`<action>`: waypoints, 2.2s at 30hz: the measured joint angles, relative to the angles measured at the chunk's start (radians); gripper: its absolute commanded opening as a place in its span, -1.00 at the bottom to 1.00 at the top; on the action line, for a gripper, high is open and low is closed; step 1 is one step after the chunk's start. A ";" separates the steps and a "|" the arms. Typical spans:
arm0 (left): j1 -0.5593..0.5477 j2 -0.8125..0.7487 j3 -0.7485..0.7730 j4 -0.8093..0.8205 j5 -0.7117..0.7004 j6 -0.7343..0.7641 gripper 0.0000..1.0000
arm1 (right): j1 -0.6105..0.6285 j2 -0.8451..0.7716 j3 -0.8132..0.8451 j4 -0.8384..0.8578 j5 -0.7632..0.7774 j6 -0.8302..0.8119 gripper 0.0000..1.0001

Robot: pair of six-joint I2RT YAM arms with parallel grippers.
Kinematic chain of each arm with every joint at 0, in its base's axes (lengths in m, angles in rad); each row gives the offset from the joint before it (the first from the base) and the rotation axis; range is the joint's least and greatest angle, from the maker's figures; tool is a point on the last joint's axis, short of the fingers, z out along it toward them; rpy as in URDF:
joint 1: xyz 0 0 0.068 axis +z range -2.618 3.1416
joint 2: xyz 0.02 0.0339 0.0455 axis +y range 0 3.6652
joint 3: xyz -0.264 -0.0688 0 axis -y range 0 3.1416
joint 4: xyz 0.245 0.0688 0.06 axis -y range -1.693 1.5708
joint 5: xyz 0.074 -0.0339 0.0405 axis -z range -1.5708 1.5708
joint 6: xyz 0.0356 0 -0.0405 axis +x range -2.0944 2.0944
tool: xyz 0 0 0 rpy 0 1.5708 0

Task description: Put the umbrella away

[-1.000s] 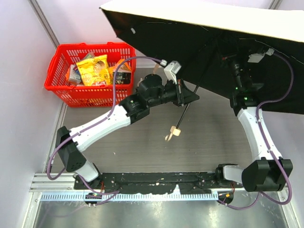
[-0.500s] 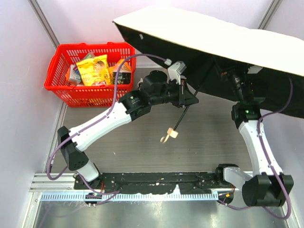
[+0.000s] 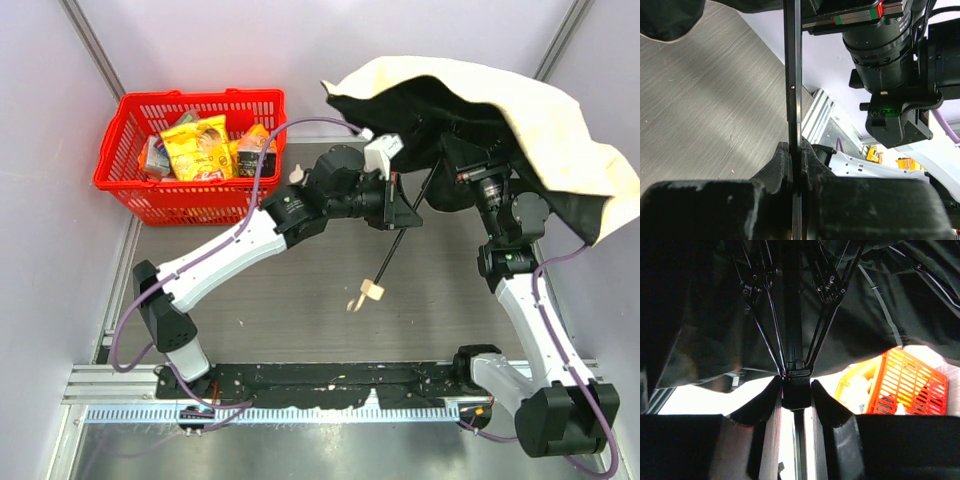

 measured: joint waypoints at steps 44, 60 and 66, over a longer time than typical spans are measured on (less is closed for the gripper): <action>-0.134 -0.188 -0.310 -0.079 -0.228 0.128 -1.00 | 0.156 -0.195 -0.394 0.243 0.160 0.062 -0.99; -0.134 -0.196 -0.332 -0.056 -0.271 0.104 0.05 | 0.336 -0.212 -0.355 0.146 0.328 -0.065 -0.99; -0.095 -0.309 -0.438 0.100 -0.303 0.068 0.22 | 0.335 -0.164 -0.271 0.130 0.190 -0.072 -0.99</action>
